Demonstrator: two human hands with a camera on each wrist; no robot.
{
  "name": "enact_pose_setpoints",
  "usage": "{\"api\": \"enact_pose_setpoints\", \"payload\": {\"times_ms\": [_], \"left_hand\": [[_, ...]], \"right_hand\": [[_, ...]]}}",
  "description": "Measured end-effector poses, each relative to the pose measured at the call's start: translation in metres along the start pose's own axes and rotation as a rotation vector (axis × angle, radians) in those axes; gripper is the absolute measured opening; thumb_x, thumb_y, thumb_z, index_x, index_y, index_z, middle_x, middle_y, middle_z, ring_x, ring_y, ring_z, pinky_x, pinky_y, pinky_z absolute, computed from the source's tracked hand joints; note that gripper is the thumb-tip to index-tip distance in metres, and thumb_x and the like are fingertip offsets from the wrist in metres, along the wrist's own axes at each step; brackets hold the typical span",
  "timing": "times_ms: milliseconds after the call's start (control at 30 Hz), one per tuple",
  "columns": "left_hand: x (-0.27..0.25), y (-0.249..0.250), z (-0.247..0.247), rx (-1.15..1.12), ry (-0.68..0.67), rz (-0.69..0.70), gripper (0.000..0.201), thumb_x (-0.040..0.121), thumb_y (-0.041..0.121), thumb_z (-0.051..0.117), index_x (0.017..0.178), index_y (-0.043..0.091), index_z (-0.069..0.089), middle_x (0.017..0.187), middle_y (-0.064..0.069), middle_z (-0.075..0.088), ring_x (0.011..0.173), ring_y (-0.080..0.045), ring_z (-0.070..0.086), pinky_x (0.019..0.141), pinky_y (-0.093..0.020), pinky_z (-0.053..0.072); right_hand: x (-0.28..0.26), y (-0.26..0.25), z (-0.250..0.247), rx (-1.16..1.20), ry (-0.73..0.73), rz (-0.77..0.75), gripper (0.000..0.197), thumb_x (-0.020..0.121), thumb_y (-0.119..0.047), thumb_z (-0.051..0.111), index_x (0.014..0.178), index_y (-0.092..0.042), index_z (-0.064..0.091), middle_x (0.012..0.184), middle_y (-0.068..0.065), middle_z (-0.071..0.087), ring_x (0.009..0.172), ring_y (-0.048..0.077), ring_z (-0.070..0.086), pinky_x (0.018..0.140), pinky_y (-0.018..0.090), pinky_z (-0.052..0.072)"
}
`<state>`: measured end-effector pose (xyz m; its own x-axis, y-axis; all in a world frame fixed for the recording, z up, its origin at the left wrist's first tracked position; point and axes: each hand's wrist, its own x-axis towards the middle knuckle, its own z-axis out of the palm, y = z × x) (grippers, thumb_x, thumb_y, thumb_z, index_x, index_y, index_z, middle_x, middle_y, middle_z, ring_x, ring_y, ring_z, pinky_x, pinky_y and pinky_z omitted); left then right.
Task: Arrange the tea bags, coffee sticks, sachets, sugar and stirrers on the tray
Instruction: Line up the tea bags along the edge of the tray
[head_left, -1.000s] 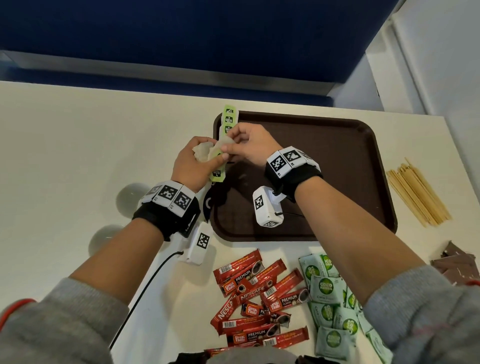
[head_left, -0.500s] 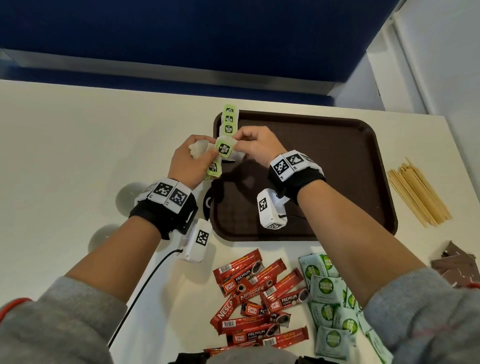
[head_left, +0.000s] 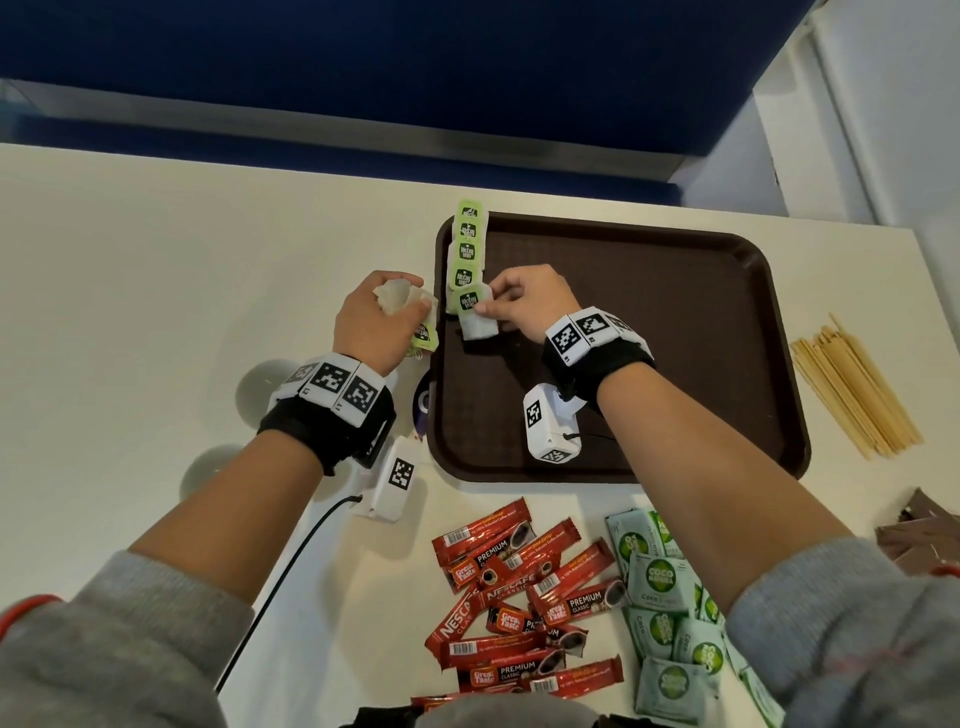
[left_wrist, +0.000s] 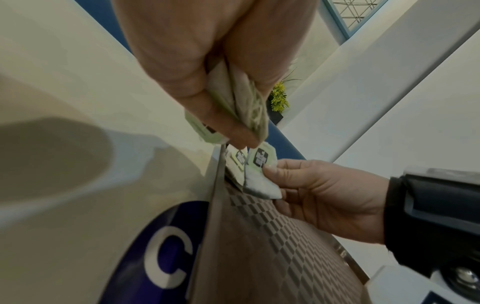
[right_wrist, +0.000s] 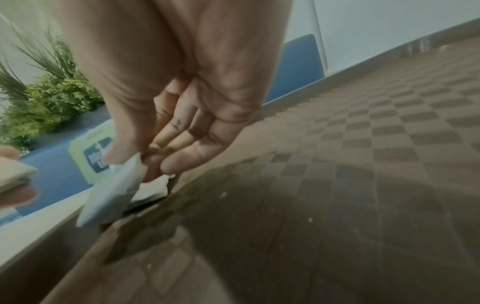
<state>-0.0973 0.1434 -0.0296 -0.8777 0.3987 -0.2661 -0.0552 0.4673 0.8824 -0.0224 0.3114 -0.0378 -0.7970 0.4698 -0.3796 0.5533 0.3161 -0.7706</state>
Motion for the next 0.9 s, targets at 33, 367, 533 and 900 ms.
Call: {"api": "enact_pose_setpoints", "payload": {"times_ms": [33,367,533,900], "left_hand": [[0.0,0.0,0.0,0.001,0.002,-0.003,0.015,0.085,0.019,0.066,0.099,0.023,0.063,0.099,0.001,0.064,0.09,-0.02,0.061,0.089,-0.039,0.052],[0.0,0.0,0.001,0.013,-0.006,-0.001,0.016,0.086,0.018,0.065,0.102,0.021,0.063,0.102,0.0,0.063,0.092,-0.017,0.06,0.089,-0.036,0.051],[0.0,-0.001,0.002,0.017,-0.012,-0.005,0.014,0.086,0.018,0.065,0.097,0.024,0.061,0.098,0.001,0.062,0.092,-0.018,0.06,0.088,-0.037,0.051],[0.0,-0.002,0.003,0.009,-0.011,-0.003,0.016,0.086,0.018,0.066,0.099,0.023,0.061,0.096,0.002,0.061,0.085,-0.015,0.058,0.082,-0.03,0.05]], "right_hand": [[0.0,0.001,0.003,0.018,-0.018,0.013,0.013,0.08,-0.016,0.074,0.088,-0.008,0.067,0.089,0.014,0.07,0.076,0.016,0.065,0.068,0.024,0.057],[0.006,0.002,0.02,0.123,0.057,0.085,0.008,0.085,-0.009,0.067,0.09,-0.002,0.067,0.07,-0.001,0.058,0.063,0.01,0.062,0.065,0.023,0.059],[0.008,0.001,0.021,0.117,0.12,0.102,0.007,0.082,-0.007,0.071,0.086,-0.005,0.065,0.065,-0.002,0.056,0.058,0.007,0.06,0.061,0.022,0.058],[0.006,-0.001,0.018,0.076,0.112,0.128,0.04,0.071,-0.014,0.081,0.103,-0.013,0.057,0.071,-0.004,0.061,0.065,0.009,0.063,0.067,0.021,0.056]]}}
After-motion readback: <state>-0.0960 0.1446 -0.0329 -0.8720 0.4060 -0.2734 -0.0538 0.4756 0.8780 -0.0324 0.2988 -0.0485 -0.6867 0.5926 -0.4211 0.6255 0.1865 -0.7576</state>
